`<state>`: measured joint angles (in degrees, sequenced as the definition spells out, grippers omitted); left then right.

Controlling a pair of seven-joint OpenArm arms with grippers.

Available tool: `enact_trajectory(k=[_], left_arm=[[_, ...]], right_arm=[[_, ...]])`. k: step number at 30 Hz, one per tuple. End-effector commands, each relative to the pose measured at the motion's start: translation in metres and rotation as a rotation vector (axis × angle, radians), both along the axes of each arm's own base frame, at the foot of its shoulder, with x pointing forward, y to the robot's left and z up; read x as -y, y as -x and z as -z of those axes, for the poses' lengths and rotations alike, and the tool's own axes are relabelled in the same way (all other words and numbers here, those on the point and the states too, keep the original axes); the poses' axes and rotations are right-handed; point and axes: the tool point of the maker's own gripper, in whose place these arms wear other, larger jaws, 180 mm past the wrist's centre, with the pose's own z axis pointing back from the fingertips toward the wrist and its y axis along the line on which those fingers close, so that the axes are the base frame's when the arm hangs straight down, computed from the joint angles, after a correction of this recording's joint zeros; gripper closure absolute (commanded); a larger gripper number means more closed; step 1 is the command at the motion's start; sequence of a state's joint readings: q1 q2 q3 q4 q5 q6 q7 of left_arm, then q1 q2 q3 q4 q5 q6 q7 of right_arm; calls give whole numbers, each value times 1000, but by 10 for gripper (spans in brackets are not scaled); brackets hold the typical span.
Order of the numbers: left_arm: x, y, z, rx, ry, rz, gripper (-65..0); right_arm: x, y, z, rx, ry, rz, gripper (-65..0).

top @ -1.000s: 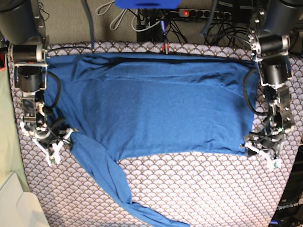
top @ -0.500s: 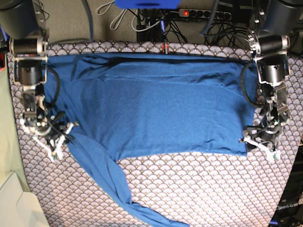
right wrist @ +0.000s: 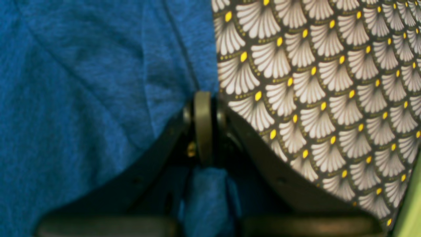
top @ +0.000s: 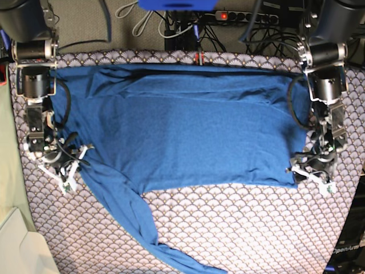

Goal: Fold the T-shirt properly
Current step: 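Close both grippers on the hem edge of the blue shirt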

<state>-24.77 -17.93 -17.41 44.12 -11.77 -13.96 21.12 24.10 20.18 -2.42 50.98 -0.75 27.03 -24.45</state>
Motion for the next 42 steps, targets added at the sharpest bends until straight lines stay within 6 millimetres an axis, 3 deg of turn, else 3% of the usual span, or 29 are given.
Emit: enact_trajectory(k=[1, 8, 22, 33, 42], left_arm=[[-8, -15, -26, 72, -17, -7, -387], [-8, -15, -26, 74, -17, -7, -388], [-8, -22, -34, 91, -15, -7, -388], [-7, -22, -35, 92, -15, -5, -388], [-7, -21, -33, 90, -14, -4, -388]], right_arm=[[6, -20, -31, 88, 10, 2, 0], [-1, -29, -59, 142, 41, -24, 0], [-7, -29, -58, 141, 33, -29, -1], [-6, -25, -52, 104, 40, -19, -296], [-10, -26, -48, 99, 29, -20, -325]])
